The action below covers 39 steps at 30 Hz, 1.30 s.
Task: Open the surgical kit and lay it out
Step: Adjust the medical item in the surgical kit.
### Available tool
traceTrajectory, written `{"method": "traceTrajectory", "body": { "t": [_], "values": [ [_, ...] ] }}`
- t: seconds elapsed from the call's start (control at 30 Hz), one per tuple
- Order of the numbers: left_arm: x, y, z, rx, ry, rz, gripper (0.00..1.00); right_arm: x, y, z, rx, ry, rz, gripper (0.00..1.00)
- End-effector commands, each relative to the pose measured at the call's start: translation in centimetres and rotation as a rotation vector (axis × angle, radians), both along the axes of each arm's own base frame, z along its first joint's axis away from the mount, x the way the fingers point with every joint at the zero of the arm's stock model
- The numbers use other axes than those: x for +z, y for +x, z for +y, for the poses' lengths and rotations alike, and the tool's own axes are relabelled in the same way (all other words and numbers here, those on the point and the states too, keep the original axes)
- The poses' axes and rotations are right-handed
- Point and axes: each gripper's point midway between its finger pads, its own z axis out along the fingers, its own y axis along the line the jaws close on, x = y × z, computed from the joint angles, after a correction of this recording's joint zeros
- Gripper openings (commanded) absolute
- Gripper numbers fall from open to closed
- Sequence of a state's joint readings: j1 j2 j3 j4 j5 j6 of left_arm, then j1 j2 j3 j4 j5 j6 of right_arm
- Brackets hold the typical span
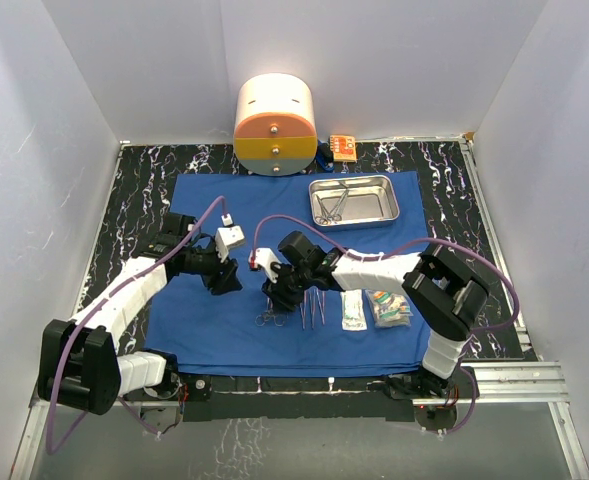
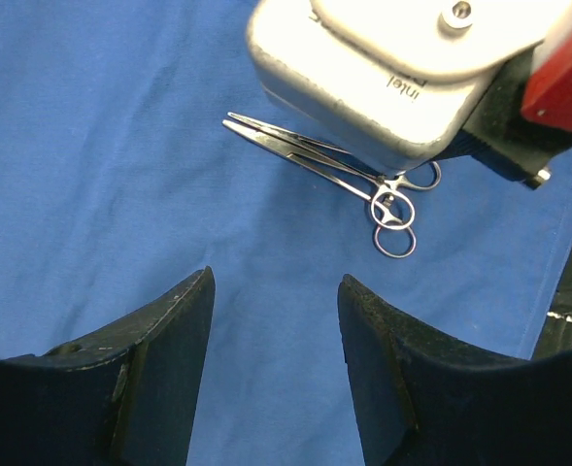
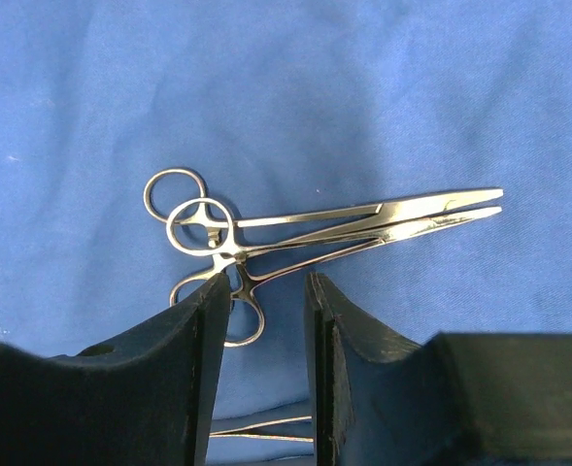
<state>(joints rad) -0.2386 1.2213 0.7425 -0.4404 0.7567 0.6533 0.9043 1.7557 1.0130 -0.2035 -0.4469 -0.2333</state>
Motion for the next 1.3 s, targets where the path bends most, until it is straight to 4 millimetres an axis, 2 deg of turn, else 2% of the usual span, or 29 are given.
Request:
{"method": "traceTrajectory", "body": {
  "t": [0.0,0.3,0.93,1.27],
  "values": [
    [1.9,0.8,-0.3,0.003,-0.052,-0.048,0.52,0.8,0.0,0.7,0.004,0.04,-0.031,0.34],
    [2.4,2.0,0.3,0.048,-0.057,-0.071,0.52,0.1,-1.2,0.6,0.025,0.027,-0.017,0.32],
    [2.2,2.1,0.5,0.047,-0.05,-0.069,0.52,0.2,-2.2,1.3,0.041,0.02,-0.028,0.27],
    [1.9,1.8,0.4,0.05,-0.057,-0.049,0.52,0.0,-2.0,1.5,0.028,0.005,-0.078,0.27]
  ]
}}
